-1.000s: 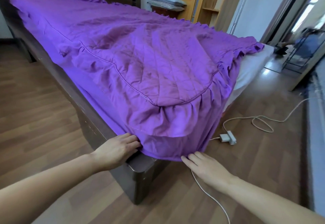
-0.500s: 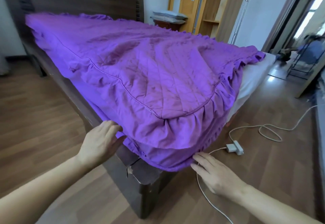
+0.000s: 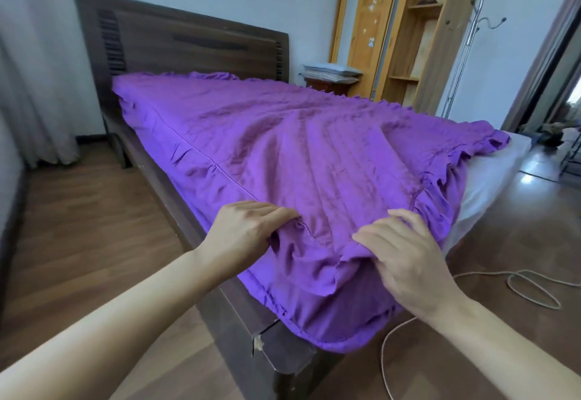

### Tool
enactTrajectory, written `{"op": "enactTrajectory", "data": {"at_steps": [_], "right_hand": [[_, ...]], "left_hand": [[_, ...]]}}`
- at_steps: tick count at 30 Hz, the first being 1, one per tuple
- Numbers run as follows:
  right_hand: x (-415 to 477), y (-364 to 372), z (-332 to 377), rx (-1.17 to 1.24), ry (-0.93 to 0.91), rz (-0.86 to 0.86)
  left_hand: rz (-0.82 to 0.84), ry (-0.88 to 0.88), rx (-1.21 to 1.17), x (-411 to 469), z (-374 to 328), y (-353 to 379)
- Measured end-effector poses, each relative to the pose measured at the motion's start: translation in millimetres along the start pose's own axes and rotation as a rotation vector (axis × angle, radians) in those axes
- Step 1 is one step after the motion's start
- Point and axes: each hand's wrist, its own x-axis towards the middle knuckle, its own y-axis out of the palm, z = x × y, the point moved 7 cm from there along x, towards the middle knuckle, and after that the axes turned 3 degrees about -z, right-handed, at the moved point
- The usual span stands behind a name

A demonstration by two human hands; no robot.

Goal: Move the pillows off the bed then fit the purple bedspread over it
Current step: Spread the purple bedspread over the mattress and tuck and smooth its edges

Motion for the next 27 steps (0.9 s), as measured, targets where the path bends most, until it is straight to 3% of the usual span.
{"op": "enactTrajectory", "data": {"at_steps": [4,11,13,16,20,22,27], "right_hand": [[-26.3,-14.6,4.1,0.001,-0.044,0.000],[-40.4,-15.1,-1.5,0.157,0.012,0.009],[-55.3,-20.0,-16.7,0.211,0.208,-0.067],[-90.7,-12.7,-55.4,0.197,0.670,-0.176],[-139.4,22.6,-89.6,0.129,1.165,0.000],[-152.2,39.6,-91.8,0.131,1.265,0.140],[-154.1,63.2,-90.6,0.186,1.369,0.299]], "left_hand": [[0.066,0.086,-0.049,-13.2,-12.4,4.7],[0.112,0.041,-0.077,-8.1,-18.0,1.8],[0.118,-0.002,-0.159,-9.5,-18.1,0.2],[0.053,-0.001,-0.264,-8.5,-28.4,-3.3],[0.042,-0.085,-0.525,16.4,-45.4,-1.8],[0.083,-0.101,-0.507,36.7,-54.9,6.5],[0.360,0.127,-0.043,67.6,-100.8,58.1]]}}
